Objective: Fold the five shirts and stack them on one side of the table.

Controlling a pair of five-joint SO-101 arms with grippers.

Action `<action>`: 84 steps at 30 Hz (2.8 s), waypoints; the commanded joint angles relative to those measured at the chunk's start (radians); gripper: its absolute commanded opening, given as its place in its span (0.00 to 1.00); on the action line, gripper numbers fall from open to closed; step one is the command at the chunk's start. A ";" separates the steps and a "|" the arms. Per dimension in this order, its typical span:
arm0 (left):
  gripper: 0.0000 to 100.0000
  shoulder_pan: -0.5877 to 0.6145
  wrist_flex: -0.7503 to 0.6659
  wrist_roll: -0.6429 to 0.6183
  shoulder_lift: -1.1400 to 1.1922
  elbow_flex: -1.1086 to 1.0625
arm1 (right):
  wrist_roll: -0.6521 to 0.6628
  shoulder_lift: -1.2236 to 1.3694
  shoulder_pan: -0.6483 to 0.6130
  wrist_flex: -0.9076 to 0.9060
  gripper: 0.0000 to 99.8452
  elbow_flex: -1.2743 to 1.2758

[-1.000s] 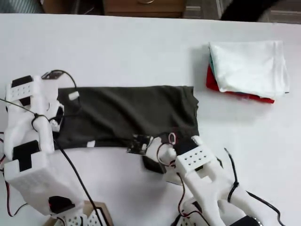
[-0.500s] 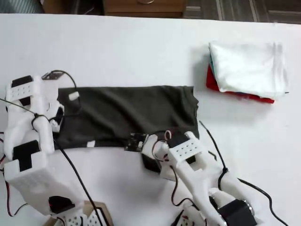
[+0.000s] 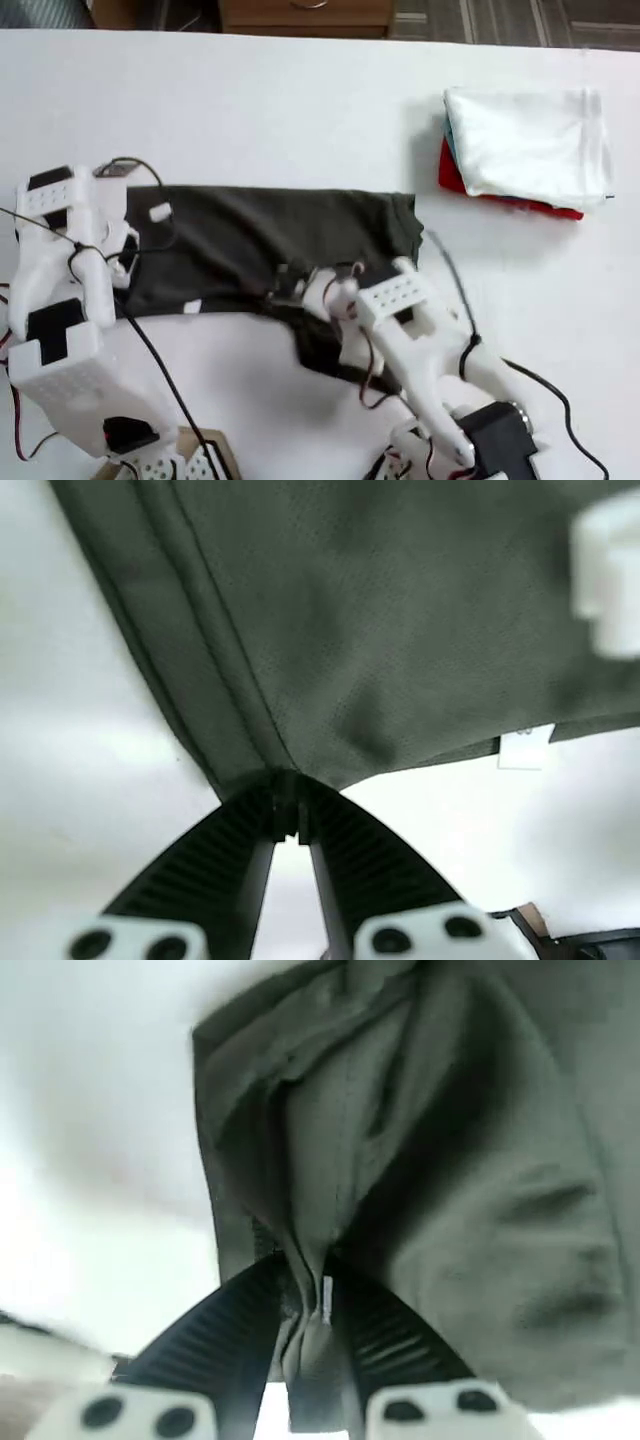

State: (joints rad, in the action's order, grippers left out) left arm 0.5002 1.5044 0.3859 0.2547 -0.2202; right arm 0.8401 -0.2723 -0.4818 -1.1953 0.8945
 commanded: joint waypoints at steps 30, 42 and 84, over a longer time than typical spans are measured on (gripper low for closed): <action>0.02 -0.008 -0.374 -0.006 -0.071 -0.300 | -0.146 0.575 0.262 -0.228 0.23 -1.158; 0.02 -0.006 -0.746 -0.009 -0.453 -0.682 | -0.186 0.300 0.151 -0.426 0.02 -0.979; 0.02 -0.011 -0.961 -0.055 -0.721 -0.954 | -0.508 0.621 -0.005 0.189 0.02 -0.827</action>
State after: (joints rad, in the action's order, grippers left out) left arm 0.4987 0.5608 0.3399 -0.4404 -1.1761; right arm 0.3383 0.3951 -0.4879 -0.9712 0.1135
